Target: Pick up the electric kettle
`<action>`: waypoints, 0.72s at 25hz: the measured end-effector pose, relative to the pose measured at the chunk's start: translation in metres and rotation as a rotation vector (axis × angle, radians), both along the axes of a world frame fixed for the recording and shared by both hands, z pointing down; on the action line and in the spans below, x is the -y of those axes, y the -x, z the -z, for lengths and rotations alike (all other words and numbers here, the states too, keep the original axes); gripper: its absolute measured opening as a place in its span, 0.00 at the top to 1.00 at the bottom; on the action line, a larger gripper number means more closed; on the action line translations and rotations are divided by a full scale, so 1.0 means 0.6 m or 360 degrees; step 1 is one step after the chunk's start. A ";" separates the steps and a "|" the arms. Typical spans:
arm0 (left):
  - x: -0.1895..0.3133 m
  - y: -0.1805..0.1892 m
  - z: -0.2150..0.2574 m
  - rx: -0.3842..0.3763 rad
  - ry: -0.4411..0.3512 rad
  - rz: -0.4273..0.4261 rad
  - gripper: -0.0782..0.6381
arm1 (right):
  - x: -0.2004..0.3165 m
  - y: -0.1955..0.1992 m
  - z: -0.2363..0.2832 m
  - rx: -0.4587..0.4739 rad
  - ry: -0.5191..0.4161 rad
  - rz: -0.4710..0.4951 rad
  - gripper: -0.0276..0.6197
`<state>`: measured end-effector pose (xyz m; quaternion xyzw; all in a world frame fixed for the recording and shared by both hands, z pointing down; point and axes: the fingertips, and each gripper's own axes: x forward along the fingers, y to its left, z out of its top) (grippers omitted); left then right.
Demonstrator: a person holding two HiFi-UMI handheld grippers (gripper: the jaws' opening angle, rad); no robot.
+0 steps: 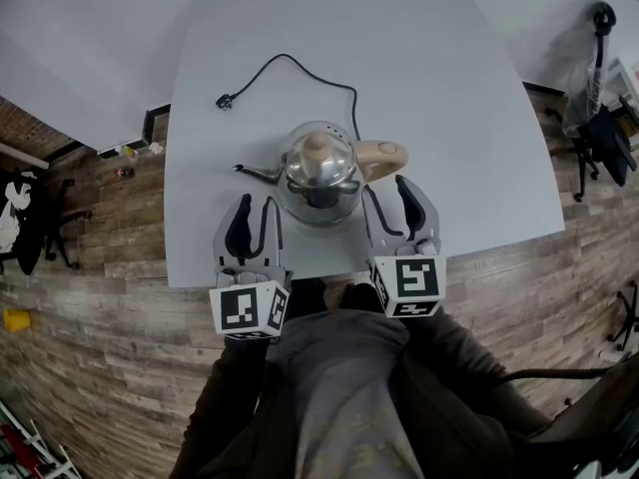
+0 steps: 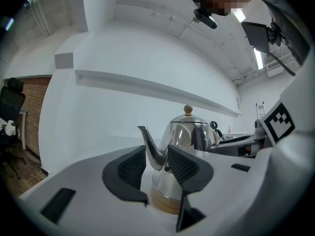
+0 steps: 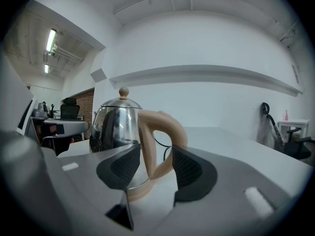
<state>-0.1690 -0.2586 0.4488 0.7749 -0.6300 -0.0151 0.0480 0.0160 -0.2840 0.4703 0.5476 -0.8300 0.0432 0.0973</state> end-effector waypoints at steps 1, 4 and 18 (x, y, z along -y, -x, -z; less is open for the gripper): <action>0.002 0.001 0.000 -0.0009 -0.0001 -0.0004 0.71 | 0.002 -0.003 -0.001 -0.0002 0.0003 -0.0012 0.68; 0.011 0.006 -0.001 -0.0015 0.0005 -0.0009 0.69 | 0.013 -0.014 -0.004 -0.0008 0.0012 -0.0051 0.68; 0.048 0.022 -0.005 -0.0013 -0.0011 0.0012 0.69 | 0.062 -0.046 -0.021 -0.0015 0.0020 -0.0164 0.65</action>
